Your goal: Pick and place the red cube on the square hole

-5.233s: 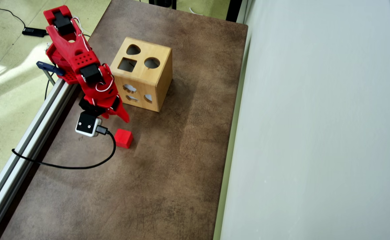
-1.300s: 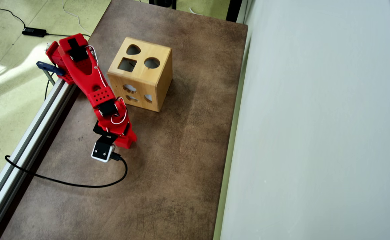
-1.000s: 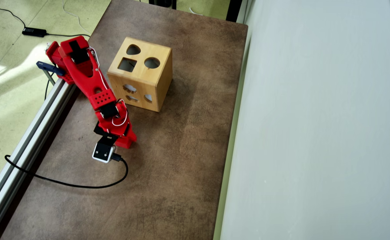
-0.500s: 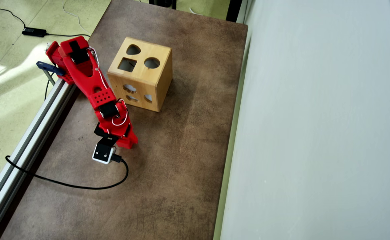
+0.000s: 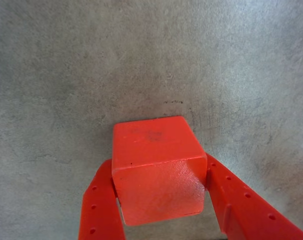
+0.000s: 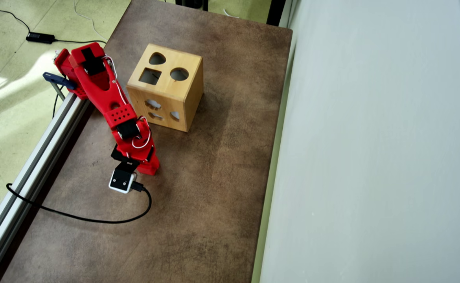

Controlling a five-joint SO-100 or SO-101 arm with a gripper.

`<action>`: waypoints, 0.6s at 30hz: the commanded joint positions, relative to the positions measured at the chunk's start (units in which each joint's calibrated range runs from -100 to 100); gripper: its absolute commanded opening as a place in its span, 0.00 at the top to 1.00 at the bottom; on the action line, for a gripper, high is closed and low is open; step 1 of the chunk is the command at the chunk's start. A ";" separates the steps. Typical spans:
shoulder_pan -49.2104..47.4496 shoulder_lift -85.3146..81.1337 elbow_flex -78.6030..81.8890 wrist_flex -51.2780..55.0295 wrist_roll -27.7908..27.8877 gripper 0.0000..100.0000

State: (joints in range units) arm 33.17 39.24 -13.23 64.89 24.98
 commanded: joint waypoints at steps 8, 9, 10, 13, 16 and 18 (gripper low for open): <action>-0.03 -12.44 -1.53 2.46 -0.20 0.98; -0.25 -14.40 -1.53 3.91 -0.20 0.98; -0.40 -16.18 -1.53 5.43 -0.24 0.98; -0.62 -21.62 -1.53 10.18 -0.29 0.98; -0.70 -27.05 -1.62 14.68 -0.29 0.98; -0.70 -30.62 -1.62 17.74 -0.34 0.98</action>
State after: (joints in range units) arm 33.17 18.47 -13.23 77.89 24.93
